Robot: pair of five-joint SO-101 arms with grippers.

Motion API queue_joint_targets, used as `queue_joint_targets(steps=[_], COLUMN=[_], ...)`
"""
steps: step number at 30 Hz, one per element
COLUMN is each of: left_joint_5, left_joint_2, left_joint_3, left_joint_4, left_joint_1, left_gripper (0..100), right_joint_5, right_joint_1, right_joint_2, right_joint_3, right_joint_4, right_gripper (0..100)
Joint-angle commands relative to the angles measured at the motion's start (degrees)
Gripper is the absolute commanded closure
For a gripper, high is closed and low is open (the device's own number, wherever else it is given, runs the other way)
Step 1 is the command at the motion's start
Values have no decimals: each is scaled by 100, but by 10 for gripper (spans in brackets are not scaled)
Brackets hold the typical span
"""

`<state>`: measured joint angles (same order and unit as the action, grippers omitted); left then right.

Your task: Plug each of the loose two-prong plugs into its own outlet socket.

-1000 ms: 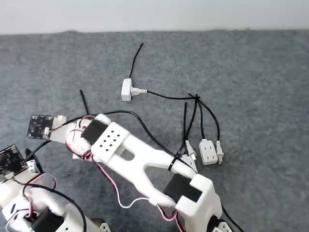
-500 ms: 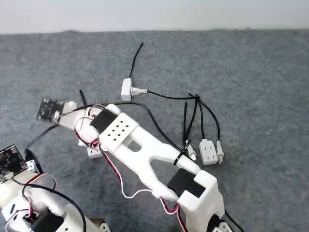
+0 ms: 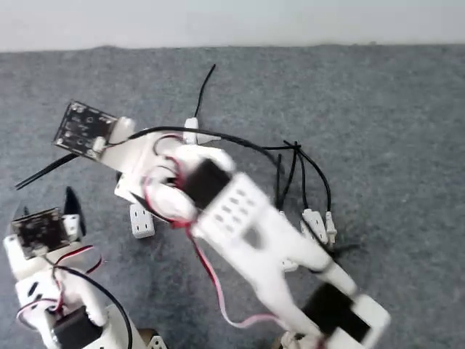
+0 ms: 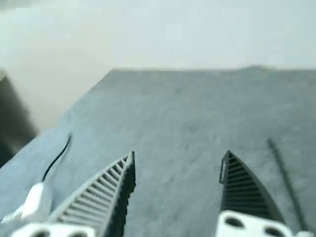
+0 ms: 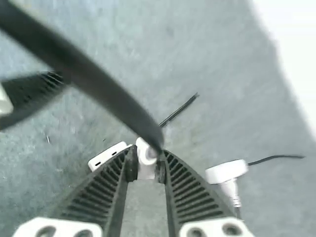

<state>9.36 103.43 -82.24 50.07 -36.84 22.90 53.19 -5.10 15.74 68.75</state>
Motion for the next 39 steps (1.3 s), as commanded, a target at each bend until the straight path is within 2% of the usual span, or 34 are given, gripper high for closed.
queue_joint_targets(steps=[1, 8, 16, 22, 27, 39], left_joint_5=[-114, -105, -88, -79, 0, 132], left_joint_2=[97, 97, 97, 105, 97, 97], left_joint_3=[251, 725, 1824, 2352, 2299, 2229], left_joint_4=[-703, -774, -466, 26, -132, -246], left_joint_1=[1160, 3033, 3868, 3982, 3930, 3930], left_gripper=[726, 726, 727, 728, 728, 728], right_joint_5=[97, 70, 97, 79, 62, -97], right_joint_1=[-66, -31, 330, 400, 620, 611], right_joint_2=[-1051, -1938, -2132, -2440, -2492, -2527], right_joint_3=[352, 352, 343, 440, 440, 448], right_joint_4=[259, 470, 681, 752, 927, 1367], right_gripper=[988, 988, 988, 988, 988, 988])
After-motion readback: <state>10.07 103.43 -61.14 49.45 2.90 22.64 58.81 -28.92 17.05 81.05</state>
